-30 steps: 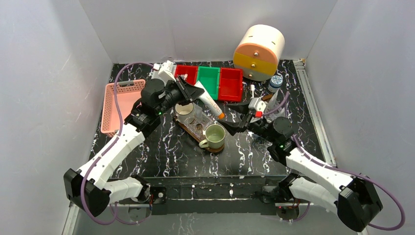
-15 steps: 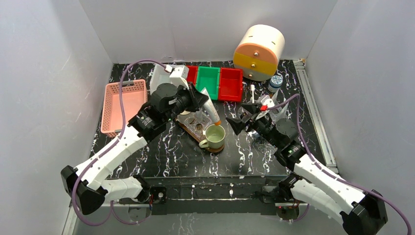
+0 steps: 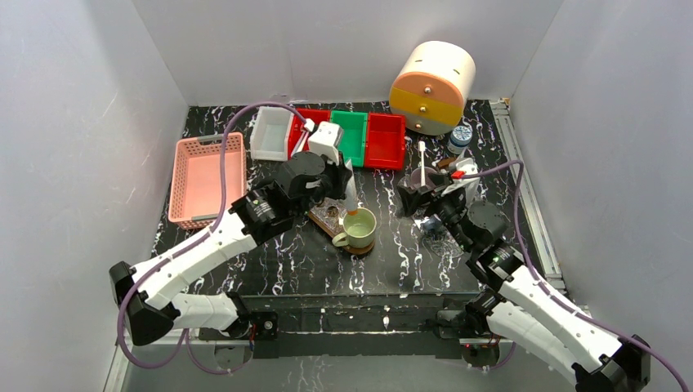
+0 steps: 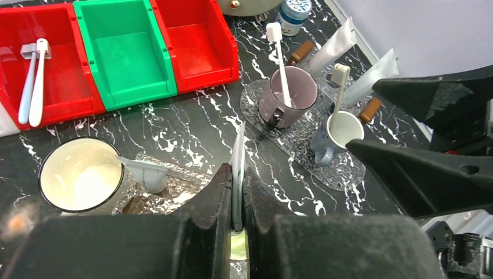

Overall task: Prepare toiletry sets of a toothbrush and toothpaste on the tray
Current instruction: Place the toothpaste in the toothpaste holder.

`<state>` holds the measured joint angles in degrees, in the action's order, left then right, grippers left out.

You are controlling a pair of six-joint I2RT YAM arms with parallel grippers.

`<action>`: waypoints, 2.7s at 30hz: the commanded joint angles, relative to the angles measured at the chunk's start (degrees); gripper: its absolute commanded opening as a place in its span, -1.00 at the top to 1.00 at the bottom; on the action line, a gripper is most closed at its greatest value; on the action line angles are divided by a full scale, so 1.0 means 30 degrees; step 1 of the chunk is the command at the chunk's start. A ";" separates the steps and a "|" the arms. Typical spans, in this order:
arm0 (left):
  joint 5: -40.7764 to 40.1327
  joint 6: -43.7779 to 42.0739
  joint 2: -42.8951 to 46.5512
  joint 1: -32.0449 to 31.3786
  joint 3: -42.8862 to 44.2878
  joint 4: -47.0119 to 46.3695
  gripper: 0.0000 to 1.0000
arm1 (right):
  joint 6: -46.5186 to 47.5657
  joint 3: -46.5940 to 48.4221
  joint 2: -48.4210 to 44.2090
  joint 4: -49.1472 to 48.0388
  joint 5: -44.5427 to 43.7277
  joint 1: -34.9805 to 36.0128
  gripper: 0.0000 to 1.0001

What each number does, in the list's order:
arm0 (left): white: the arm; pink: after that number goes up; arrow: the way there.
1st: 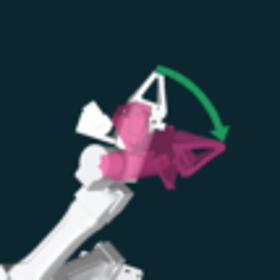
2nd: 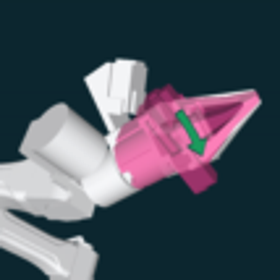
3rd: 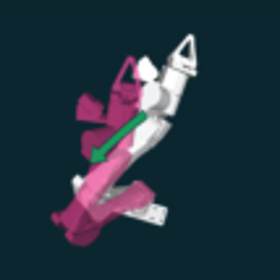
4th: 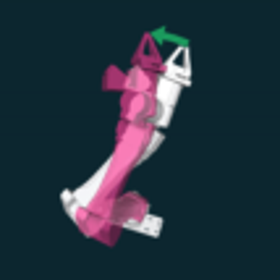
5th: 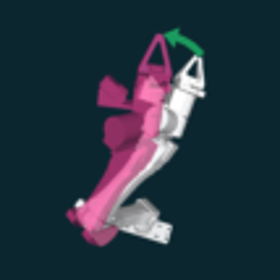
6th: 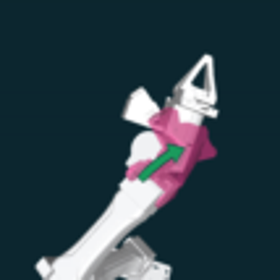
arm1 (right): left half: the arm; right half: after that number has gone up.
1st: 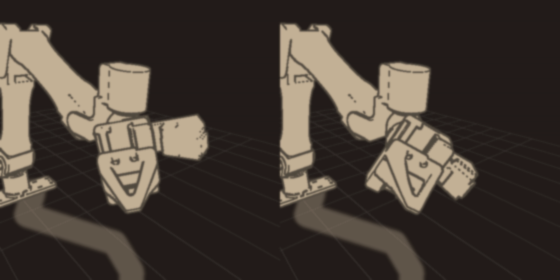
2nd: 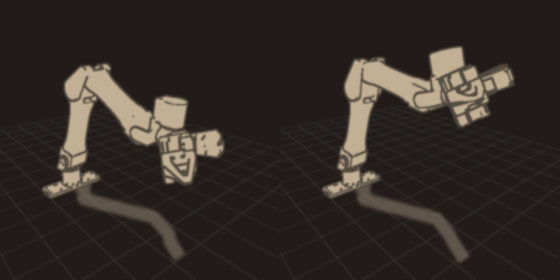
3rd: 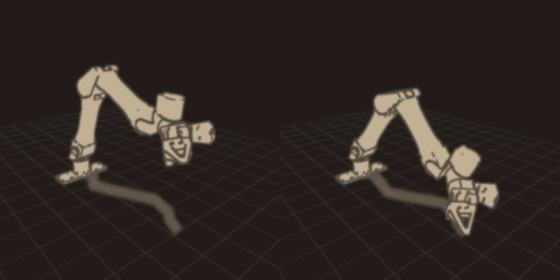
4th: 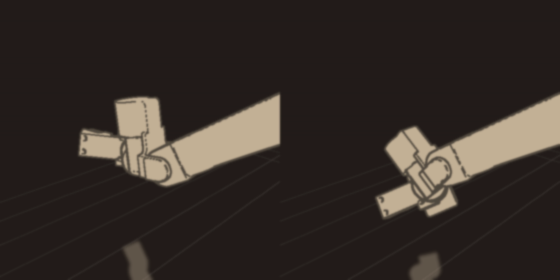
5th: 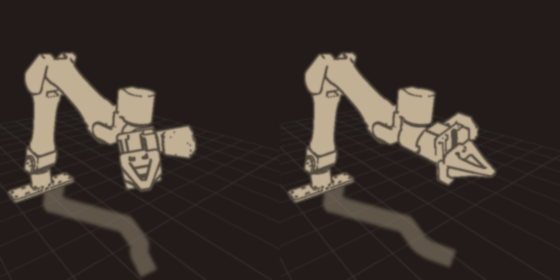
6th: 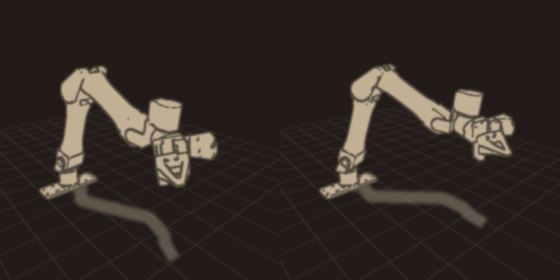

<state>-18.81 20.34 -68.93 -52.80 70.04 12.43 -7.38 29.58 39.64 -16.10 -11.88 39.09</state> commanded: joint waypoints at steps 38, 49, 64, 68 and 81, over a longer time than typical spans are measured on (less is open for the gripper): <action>-1.0323 -0.4148 -0.0800 -0.3352 -0.3168 -0.7258 1.00 | 0.0871 -0.0072 -0.1319 -0.0387 -0.3759 -0.0022 -0.97; -1.0292 -0.3213 -0.1766 -0.2968 -0.3940 -0.8596 1.00 | 0.1056 -0.0164 -0.1222 -0.0515 -0.3358 -0.0017 -0.97; -1.0632 -0.3008 -0.2010 -0.2475 -0.4516 -0.9101 1.00 | 0.1171 -0.0283 -0.1172 -0.0669 -0.3046 -0.0013 -0.97; -1.0590 -0.2936 -0.2152 -0.2360 -0.4700 -0.9340 1.00 | 0.1196 -0.0267 -0.1128 -0.0642 -0.2857 -0.0005 -0.97; -1.0643 -0.2227 -0.2559 -0.2048 -0.5158 -0.9772 1.00 | 0.1247 -0.0142 -0.0853 -0.0527 -0.2402 -0.0020 -0.97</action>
<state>-47.97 11.38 -76.84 -59.53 54.78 -13.76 -4.27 29.02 36.91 -15.09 -19.77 39.07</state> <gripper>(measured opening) 0.047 0.984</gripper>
